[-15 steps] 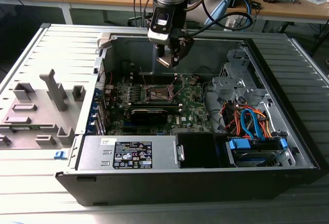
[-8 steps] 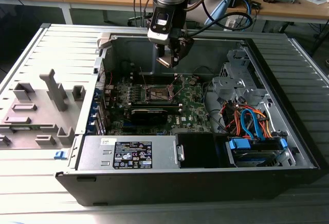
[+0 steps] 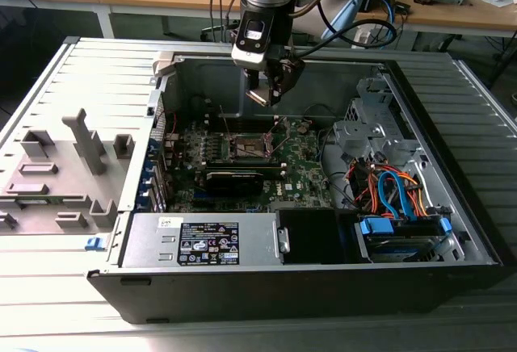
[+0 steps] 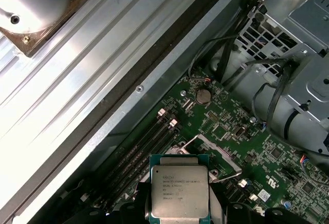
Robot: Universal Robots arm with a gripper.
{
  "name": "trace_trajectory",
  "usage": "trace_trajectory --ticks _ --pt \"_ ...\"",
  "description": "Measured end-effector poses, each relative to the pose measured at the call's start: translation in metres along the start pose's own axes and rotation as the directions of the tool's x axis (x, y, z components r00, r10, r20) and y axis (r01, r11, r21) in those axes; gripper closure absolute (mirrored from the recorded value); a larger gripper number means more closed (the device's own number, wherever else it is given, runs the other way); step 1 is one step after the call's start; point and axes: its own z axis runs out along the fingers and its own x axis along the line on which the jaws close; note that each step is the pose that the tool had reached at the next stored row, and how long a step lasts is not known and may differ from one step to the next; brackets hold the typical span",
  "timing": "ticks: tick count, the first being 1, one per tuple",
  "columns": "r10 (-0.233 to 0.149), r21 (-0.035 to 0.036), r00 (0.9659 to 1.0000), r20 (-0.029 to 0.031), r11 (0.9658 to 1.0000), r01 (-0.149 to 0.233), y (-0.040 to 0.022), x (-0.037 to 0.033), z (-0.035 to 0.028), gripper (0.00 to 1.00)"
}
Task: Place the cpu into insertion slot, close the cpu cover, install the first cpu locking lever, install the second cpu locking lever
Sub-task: 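Place the cpu into insertion slot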
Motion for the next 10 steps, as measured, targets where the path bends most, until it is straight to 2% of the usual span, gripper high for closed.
trace_trajectory --ticks 10 --pt "0.006 -0.0001 1.0000 0.0005 1.0000 -0.006 0.0000 0.0000 0.0000 0.46"
